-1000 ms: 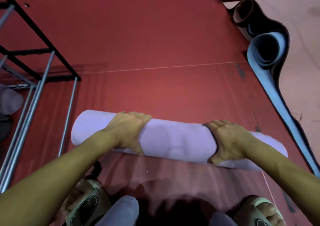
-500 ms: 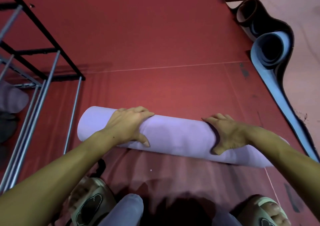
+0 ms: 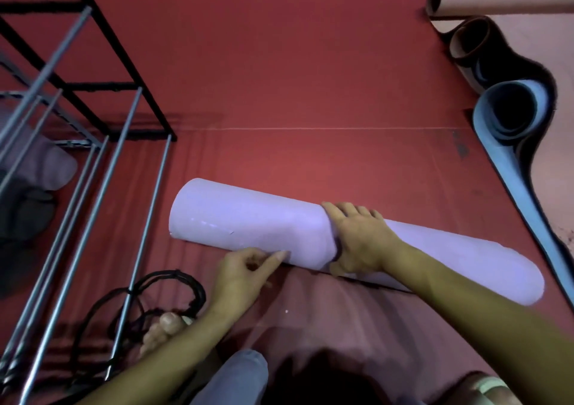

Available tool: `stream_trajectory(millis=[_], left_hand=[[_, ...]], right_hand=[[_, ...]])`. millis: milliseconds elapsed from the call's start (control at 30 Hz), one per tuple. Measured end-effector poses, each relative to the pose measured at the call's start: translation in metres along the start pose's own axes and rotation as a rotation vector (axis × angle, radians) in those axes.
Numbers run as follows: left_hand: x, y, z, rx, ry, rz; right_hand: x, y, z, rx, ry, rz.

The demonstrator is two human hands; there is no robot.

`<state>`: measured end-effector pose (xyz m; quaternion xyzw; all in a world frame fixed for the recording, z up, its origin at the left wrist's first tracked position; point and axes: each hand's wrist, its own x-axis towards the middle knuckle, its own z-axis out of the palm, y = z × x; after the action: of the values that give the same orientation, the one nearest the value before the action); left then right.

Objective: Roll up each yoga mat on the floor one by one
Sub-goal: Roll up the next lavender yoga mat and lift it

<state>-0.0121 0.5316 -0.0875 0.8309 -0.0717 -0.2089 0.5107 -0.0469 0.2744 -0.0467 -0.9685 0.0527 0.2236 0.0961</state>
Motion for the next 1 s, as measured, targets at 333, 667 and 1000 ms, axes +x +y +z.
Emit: stream_trajectory(millis=[333,667,1000], left_hand=[[0.015,-0.022,0.014,-0.754,-0.074,-0.46],[0.039,0.182,-0.051,-0.858,0.057,0.026],[-0.058,0.368,-0.106,-0.196,-0.049,0.601]], right_hand=[[0.004,-0.001,-0.004,0.098,0.059,0.041],[-0.062,-0.006,-0.136,0.601,0.356,-0.044],[-0.237,-0.053,-0.38,0.793,0.74,-0.458]])
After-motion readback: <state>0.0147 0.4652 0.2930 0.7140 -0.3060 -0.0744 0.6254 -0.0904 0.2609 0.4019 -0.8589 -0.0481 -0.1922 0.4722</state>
